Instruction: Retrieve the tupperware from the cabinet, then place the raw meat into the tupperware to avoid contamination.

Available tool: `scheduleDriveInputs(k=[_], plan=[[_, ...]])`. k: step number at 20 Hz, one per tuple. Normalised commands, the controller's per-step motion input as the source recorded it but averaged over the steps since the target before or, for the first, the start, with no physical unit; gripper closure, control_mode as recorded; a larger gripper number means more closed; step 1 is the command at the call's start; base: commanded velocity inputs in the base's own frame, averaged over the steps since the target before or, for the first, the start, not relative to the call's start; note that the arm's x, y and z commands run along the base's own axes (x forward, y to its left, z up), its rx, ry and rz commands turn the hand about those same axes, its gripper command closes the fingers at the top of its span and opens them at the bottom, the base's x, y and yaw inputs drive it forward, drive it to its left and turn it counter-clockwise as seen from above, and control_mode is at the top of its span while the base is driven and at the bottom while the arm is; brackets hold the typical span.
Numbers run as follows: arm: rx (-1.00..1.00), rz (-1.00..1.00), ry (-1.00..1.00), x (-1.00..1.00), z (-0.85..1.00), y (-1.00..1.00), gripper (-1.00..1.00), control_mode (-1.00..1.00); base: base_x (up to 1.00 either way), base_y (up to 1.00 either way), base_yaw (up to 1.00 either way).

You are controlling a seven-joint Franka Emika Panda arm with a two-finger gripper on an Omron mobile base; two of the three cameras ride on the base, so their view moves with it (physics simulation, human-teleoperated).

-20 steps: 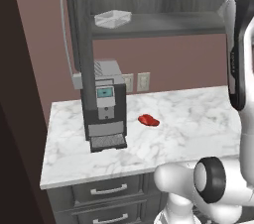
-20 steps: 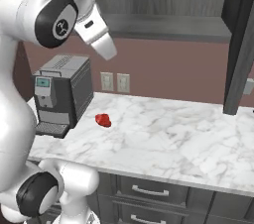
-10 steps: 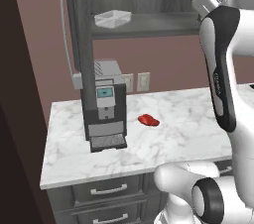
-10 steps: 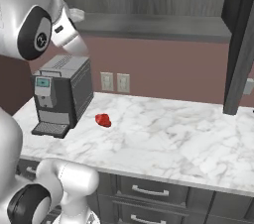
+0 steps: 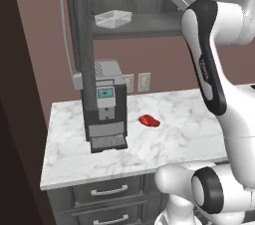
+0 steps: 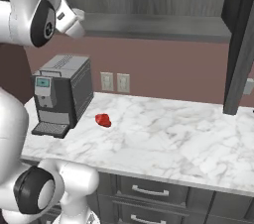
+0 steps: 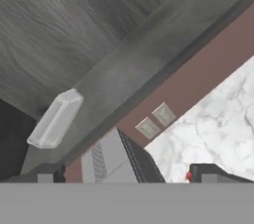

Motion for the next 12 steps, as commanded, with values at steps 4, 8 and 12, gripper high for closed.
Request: scheduleDriveInputs(k=[4, 8, 12], plan=[[-0.10, 0.14, -0.01, 0.33, 0.00, 0.56, -1.00, -1.00, 0.00, 0.00, 0.00], [-0.12, 0.02, 0.00, 0.28, 0.00, 0.53, -1.00, -1.00, 0.00, 0.00, 0.00], [-0.10, 0.02, 0.01, 0.35, 0.00, 0.52, -1.00, -1.00, 0.00, 0.00, 0.00]])
